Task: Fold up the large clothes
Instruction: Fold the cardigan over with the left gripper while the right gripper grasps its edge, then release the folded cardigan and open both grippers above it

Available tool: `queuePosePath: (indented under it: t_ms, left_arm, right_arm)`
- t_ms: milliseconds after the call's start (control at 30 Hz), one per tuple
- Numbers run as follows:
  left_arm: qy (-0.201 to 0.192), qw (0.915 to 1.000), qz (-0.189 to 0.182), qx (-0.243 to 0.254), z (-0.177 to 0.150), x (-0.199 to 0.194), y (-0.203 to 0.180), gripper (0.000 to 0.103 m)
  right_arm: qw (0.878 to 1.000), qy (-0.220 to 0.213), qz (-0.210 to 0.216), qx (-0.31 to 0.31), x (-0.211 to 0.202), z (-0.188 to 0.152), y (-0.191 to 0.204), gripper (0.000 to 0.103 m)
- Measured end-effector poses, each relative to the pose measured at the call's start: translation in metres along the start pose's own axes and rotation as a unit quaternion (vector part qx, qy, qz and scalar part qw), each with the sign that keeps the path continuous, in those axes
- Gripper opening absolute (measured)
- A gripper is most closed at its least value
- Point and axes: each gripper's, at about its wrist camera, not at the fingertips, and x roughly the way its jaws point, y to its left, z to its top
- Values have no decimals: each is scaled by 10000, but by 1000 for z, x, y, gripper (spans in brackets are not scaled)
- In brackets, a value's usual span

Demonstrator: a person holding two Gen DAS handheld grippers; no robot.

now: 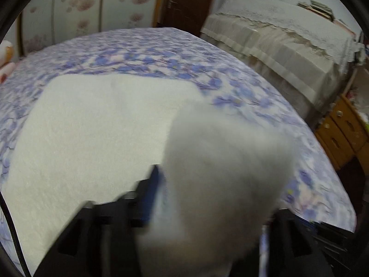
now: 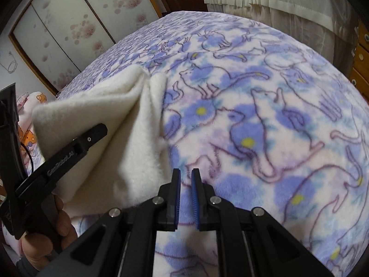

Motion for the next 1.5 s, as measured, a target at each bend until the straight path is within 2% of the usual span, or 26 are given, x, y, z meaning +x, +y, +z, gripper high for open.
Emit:
queuePosePath:
  t_ms: [33,67,167,233,300,367,467,533,633,733,800,833,867,933,1000,1033,1067,1167,1233,1267,1300,1333,1400,1433,1500]
  left_arm:
    - [73,9998,-199,-40,0,-8,-4,85]
    - [118,9993,-338,-102,-2,-18,-6,90]
    - [387,9960,-746,-296,0,-42,-6,90]
    - [429,9947,-797,-493,-1,-62,5,90]
    - [305,9959,-555,-646,-4,-86,26,90]
    - [222,9973,-205,-674,-5,-101,46,90]
    - [286,9956,498,-744,-9,-111,84,90]
    - [385,9921,663,-997,-10,-110,109,90]
    - [450,9878,728,-1304,-13,-107,137,90]
    - [519,9873,688,-1338,-14,-97,149,90]
    - [632,9870,723,-1291,-14,-87,153,90]
    - [684,9870,729,-1261,-14,-83,154,90]
    - [722,9870,718,-1241,-13,-79,155,90]
    - [744,9881,641,-1187,-11,-73,155,87]
    - [727,9894,547,-1134,-6,-72,153,74]
    - [719,9902,459,-1110,-4,-72,150,62]
    - [692,9910,383,-1077,-2,-74,147,50]
    - [393,9948,408,-842,-6,-82,134,45]
    - [267,9966,475,-618,-18,-78,127,45]
    - [237,9967,608,-488,-26,-72,121,45]
    - [188,9963,737,-392,-31,-70,117,45]
    - [105,9957,884,-261,-35,-69,112,45]
    - [31,9942,1070,-130,-37,-71,107,46]
    - [68,9941,1069,-143,-36,-72,106,47]
    - [213,9946,990,-206,-32,-77,109,59]
  right_arm:
    - [10000,-9,15,-20,-3,0,0,10]
    - [10000,-20,9,-70,-6,1,1,10]
    - [9998,-80,20,-177,-19,5,4,13]
    - [9996,-128,115,-243,-29,10,8,13]
    - [9990,-176,261,-317,-40,15,13,17]
    - [9979,-250,432,-422,-53,23,24,35]
    - [9949,-333,689,-651,-66,35,47,54]
    - [9931,-287,836,-776,-67,46,61,56]
    - [9905,-19,994,-946,-53,64,87,56]
    - [9875,449,1079,-1058,-27,77,109,56]
    - [9855,957,846,-1113,1,81,120,56]
    - [9852,1097,717,-1108,10,81,124,45]
    - [9845,1207,581,-1133,21,81,126,19]
    - [9826,1331,562,-1166,33,81,124,16]
    - [9829,1241,630,-1205,29,82,121,14]
    - [9842,1069,677,-1241,20,82,118,13]
    - [9863,720,739,-1289,1,80,114,13]
    - [9864,-36,1145,-1177,-32,60,83,11]
    - [9899,82,958,-1042,-11,37,58,8]
    - [9915,402,831,-922,17,21,44,8]
    - [9914,543,876,-804,32,12,36,8]
    - [9918,506,969,-667,39,4,30,9]
    - [9927,330,1091,-405,31,3,26,10]
    - [9924,350,1129,-330,26,6,28,14]
    - [9931,358,1036,-426,14,15,34,19]
